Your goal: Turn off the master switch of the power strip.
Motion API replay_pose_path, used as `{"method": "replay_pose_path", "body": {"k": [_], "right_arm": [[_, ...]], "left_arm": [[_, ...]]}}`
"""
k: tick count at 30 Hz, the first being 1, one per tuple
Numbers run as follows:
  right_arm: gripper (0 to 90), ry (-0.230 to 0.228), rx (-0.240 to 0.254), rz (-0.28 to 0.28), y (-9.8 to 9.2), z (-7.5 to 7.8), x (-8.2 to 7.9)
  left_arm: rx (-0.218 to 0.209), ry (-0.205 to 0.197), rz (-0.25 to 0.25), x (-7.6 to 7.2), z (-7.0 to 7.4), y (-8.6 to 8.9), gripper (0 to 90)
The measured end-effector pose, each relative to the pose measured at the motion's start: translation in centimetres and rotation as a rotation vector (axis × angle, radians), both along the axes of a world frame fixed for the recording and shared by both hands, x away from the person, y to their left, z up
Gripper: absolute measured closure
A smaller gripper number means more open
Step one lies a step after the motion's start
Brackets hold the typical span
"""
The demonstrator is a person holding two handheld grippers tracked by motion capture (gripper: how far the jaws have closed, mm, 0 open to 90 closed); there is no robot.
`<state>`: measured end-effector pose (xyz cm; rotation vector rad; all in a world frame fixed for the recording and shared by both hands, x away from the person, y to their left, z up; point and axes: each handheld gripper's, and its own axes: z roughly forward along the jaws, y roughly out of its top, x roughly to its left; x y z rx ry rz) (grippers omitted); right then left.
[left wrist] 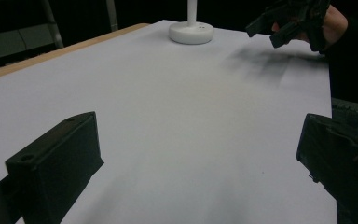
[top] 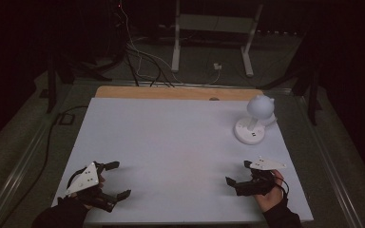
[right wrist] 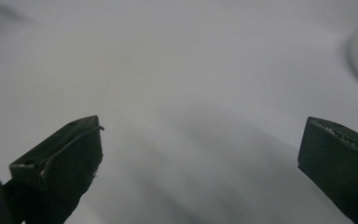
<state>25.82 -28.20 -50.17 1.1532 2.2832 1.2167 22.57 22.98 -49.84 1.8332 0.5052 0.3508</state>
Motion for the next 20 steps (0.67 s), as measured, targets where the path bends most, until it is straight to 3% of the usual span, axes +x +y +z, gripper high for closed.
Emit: {"method": "replay_pose_path", "body": {"k": [2, 10, 20], "right_arm": [[0.0, -0.040, -0.026, -0.008, 0.00, -0.20, -0.15], [0.0, -0.079, -0.086, 0.004, 0.70, -1.01, 0.20], [0.0, -0.079, -0.074, 0.011, 0.65, -0.87, 0.13]], "left_arm": [[0.001, 0.000, 0.000, 0.02, -0.02, -0.04, 0.2], [0.003, 0.006, -0.002, 0.05, -0.08, -0.07, 0.2], [-0.001, 0.010, -0.003, 0.09, -0.08, -0.04, 0.2]]}}
